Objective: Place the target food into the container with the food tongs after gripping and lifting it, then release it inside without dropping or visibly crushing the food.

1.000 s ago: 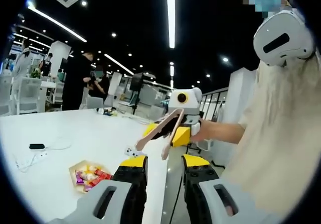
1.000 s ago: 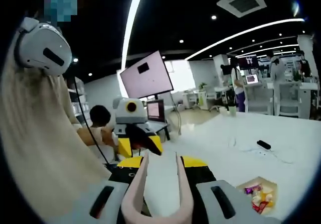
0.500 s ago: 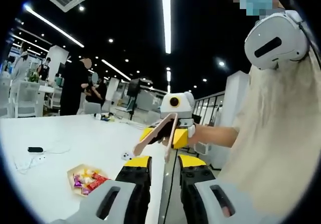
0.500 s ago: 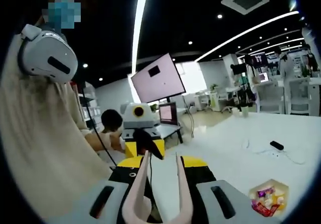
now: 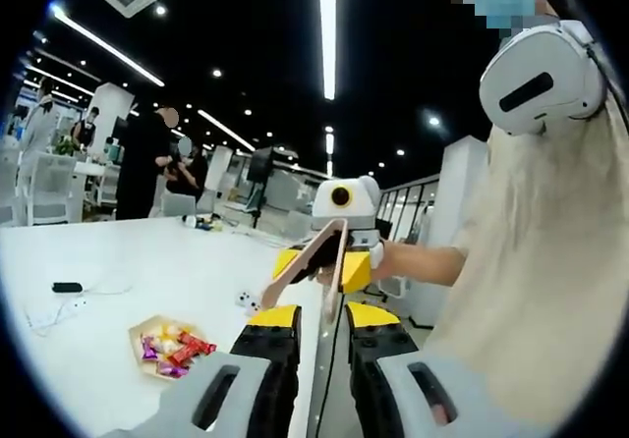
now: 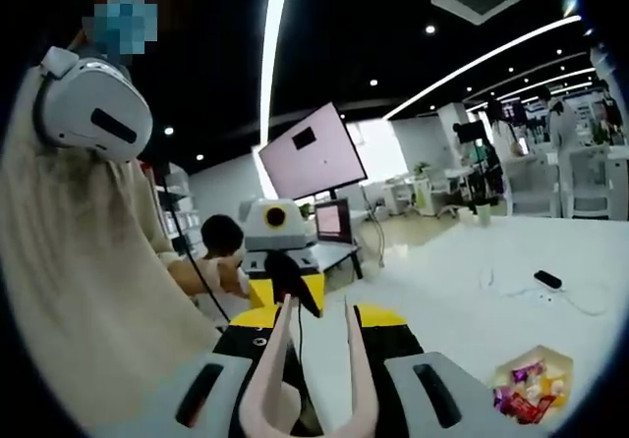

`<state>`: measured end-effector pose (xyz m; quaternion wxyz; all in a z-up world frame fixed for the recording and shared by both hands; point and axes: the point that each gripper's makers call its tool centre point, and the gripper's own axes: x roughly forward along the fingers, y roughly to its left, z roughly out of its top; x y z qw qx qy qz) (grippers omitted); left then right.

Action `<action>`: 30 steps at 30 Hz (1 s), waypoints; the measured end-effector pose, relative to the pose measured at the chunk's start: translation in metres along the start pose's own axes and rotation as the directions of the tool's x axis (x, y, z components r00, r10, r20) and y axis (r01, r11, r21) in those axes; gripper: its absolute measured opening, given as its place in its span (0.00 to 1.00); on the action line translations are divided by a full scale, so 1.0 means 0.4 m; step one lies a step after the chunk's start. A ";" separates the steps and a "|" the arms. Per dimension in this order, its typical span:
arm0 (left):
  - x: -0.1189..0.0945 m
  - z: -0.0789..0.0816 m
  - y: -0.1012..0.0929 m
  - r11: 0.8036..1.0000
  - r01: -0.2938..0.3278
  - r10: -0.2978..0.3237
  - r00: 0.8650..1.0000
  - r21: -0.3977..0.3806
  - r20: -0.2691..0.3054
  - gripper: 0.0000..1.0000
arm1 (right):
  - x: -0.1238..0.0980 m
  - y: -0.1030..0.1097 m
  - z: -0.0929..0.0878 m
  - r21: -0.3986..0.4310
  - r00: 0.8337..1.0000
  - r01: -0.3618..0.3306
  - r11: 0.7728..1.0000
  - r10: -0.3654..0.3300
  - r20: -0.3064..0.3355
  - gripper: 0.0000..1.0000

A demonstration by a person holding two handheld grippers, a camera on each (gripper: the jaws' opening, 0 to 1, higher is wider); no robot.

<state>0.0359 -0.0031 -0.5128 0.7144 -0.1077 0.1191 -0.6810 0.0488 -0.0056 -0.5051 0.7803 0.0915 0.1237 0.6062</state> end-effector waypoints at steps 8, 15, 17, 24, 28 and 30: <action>0.006 -0.048 0.017 1.000 -0.007 0.010 0.995 0.030 -0.100 0.12 | 0.018 -0.016 -0.063 -0.010 0.994 0.008 1.000 -0.009 -0.106 0.27; 0.027 -0.127 0.003 0.996 0.038 -0.015 0.964 0.083 -0.265 0.10 | 0.025 -0.011 -0.126 -0.020 0.978 0.005 1.000 -0.009 -0.208 0.27; 0.030 -0.134 -0.001 0.995 0.048 -0.021 0.959 0.087 -0.283 0.10 | 0.026 -0.006 -0.137 -0.021 0.974 -0.005 1.000 0.000 -0.226 0.27; 0.023 -0.146 -0.002 0.993 0.059 -0.024 0.947 0.099 -0.321 0.09 | 0.022 -0.009 -0.150 -0.019 0.970 -0.010 1.000 0.005 -0.243 0.27; 0.015 -0.159 -0.006 0.993 0.068 -0.030 0.936 0.098 -0.351 0.05 | 0.022 -0.001 -0.160 -0.025 0.963 -0.032 0.999 0.024 -0.270 0.27; 0.014 -0.165 -0.008 0.992 0.071 -0.030 0.933 0.102 -0.359 0.05 | 0.022 -0.001 -0.163 -0.027 0.960 -0.035 0.999 0.026 -0.278 0.27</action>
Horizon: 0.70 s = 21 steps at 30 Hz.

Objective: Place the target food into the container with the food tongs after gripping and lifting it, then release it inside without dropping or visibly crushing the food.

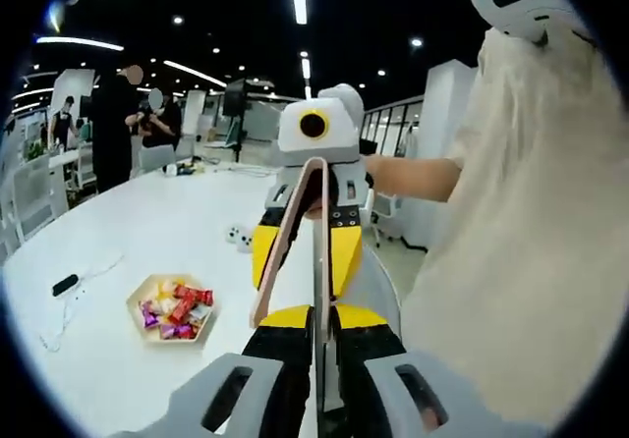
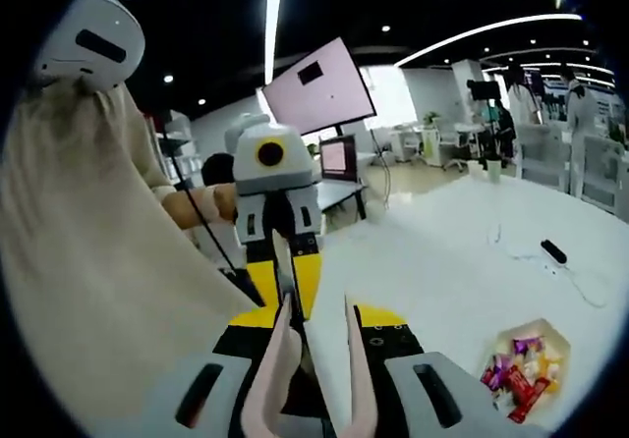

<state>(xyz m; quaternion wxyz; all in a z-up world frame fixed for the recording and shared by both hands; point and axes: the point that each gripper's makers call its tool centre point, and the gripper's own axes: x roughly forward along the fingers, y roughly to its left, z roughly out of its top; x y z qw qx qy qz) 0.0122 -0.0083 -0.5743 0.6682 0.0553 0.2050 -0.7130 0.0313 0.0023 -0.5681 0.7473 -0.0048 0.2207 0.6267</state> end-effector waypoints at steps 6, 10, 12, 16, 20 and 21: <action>0.003 -0.016 0.001 1.000 -0.003 0.003 0.999 0.006 -0.034 0.02 | 0.005 -0.003 -0.007 0.000 1.000 -0.003 1.000 0.003 -0.018 0.28; 0.005 -0.025 0.001 1.000 0.001 0.000 0.999 0.007 -0.048 0.02 | 0.009 -0.006 -0.014 -0.015 0.999 -0.004 1.000 0.003 -0.047 0.28; 0.006 -0.027 0.005 1.000 -0.003 0.004 0.999 0.008 -0.050 0.02 | 0.009 -0.009 -0.017 -0.018 0.998 -0.001 1.000 0.000 -0.057 0.28; 0.010 -0.028 0.011 1.000 -0.014 0.015 0.998 0.017 -0.057 0.02 | 0.007 -0.015 -0.022 -0.022 0.998 0.004 1.000 -0.006 -0.069 0.28; 0.014 -0.032 0.015 0.999 -0.015 0.017 0.998 0.035 -0.064 0.01 | 0.007 -0.021 -0.033 -0.029 0.996 0.011 1.000 -0.014 -0.090 0.28; 0.016 -0.035 0.015 0.999 -0.013 0.016 0.998 0.039 -0.068 0.00 | 0.007 -0.022 -0.040 -0.033 0.995 0.013 0.999 -0.016 -0.102 0.29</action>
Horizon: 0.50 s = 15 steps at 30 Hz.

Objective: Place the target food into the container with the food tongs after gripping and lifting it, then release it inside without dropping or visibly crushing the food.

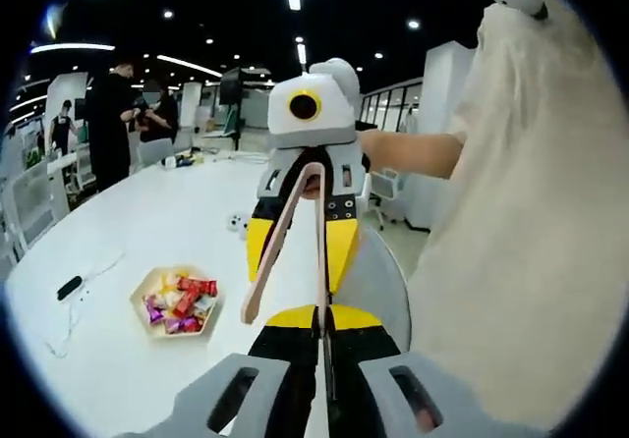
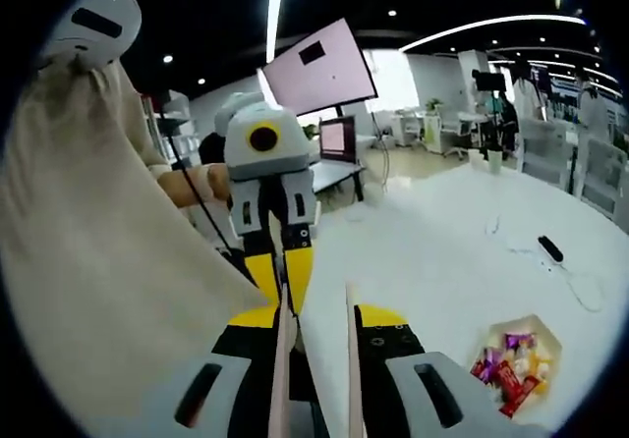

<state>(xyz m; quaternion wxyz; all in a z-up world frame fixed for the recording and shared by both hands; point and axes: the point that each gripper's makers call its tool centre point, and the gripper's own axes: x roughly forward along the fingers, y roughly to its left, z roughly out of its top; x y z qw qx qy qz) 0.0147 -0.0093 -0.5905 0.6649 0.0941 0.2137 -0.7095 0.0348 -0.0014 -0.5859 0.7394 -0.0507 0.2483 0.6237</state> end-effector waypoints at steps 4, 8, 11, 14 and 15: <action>0.006 -0.007 0.001 1.000 0.002 -0.002 1.000 0.013 -0.013 0.00 | -0.004 -0.005 -0.014 0.001 1.000 0.003 1.000 -0.003 -0.015 0.28; 0.012 -0.019 0.010 1.000 -0.005 0.005 1.000 0.015 -0.031 0.00 | -0.016 -0.018 -0.030 0.004 0.999 0.027 1.000 -0.027 -0.030 0.28; 0.012 -0.028 0.015 1.000 -0.008 0.009 0.999 0.013 -0.046 0.00 | -0.029 -0.028 -0.043 0.013 0.998 0.050 0.999 -0.049 -0.037 0.28; 0.012 -0.037 0.024 1.000 -0.011 0.012 0.998 0.010 -0.059 0.00 | -0.047 -0.040 -0.057 0.024 0.996 0.083 0.996 -0.082 -0.041 0.27; 0.012 -0.039 0.026 1.000 -0.011 0.011 0.998 0.008 -0.060 0.00 | -0.051 -0.042 -0.061 0.027 0.995 0.090 0.996 -0.089 -0.042 0.27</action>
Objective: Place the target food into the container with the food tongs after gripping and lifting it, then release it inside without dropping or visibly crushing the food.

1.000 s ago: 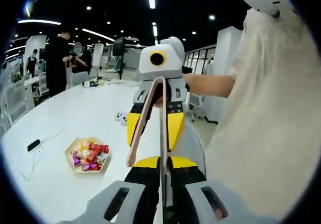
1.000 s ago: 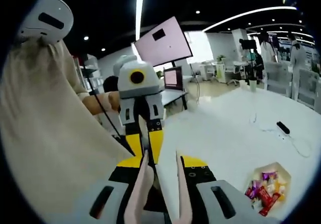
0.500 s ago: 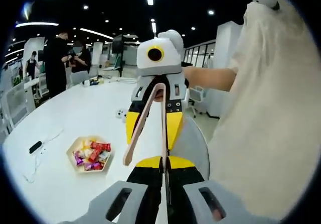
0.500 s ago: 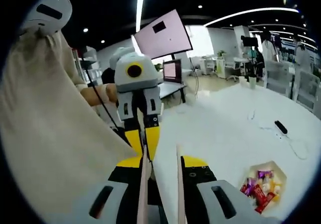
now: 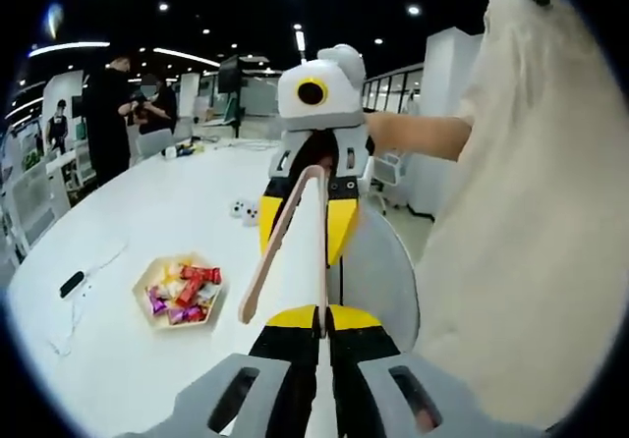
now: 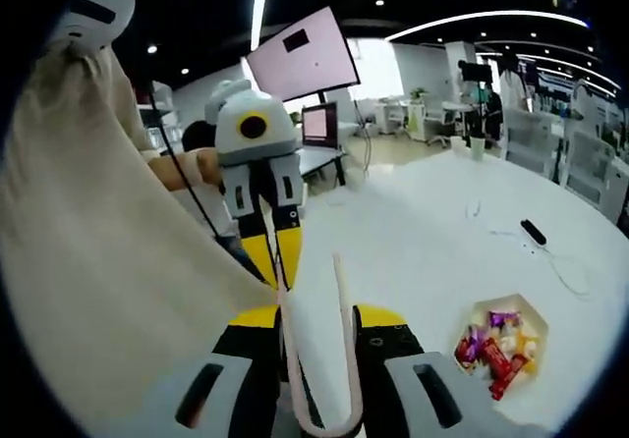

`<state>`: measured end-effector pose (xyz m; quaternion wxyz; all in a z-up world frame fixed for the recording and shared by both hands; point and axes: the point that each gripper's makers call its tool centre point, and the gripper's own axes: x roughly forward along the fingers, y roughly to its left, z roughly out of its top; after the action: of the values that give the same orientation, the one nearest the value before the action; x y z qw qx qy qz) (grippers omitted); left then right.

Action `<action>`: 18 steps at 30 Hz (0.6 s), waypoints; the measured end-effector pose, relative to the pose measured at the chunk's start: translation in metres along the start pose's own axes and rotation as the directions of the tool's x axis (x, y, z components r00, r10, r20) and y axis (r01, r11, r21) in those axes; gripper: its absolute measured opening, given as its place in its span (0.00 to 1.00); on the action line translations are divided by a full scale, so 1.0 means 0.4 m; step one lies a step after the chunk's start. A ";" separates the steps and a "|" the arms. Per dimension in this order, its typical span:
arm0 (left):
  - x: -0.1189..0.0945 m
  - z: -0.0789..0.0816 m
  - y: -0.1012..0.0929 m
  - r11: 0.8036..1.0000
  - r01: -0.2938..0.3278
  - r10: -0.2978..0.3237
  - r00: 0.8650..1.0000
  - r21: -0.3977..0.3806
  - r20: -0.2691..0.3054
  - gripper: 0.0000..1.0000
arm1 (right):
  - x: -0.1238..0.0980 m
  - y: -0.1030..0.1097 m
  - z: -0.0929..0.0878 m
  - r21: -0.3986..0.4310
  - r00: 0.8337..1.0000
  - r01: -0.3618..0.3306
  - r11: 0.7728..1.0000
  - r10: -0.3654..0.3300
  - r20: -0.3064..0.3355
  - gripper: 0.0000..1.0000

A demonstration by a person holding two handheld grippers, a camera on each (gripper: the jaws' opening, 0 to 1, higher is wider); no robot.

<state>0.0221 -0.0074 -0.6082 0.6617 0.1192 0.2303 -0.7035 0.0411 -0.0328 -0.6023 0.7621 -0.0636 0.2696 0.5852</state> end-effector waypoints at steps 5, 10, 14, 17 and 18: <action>0.013 -0.012 0.008 1.000 0.002 -0.002 1.000 -0.010 -0.008 0.00 | -0.024 -0.010 -0.017 0.024 0.999 0.040 0.999 -0.040 0.005 0.26; 0.031 -0.023 0.005 1.000 0.018 -0.018 1.000 -0.026 -0.010 0.00 | -0.037 -0.013 -0.037 0.037 0.998 0.063 0.997 -0.062 -0.009 0.26; 0.038 -0.024 0.000 0.999 0.032 -0.033 0.999 -0.042 -0.003 0.00 | -0.041 -0.010 -0.043 0.040 0.998 0.064 0.997 -0.063 -0.020 0.26; 0.042 -0.030 -0.001 0.999 0.034 -0.034 0.999 -0.042 -0.013 0.00 | -0.043 -0.014 -0.050 0.041 0.997 0.073 0.997 -0.072 -0.033 0.26; 0.042 -0.032 0.000 0.999 0.033 -0.033 0.999 -0.041 -0.018 0.00 | -0.044 -0.015 -0.053 0.040 0.997 0.076 0.996 -0.075 -0.037 0.26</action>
<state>0.0187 -0.0159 -0.6274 0.6501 0.1085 0.2525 -0.7084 0.0367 -0.0583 -0.6130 0.7800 -0.0683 0.2925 0.5490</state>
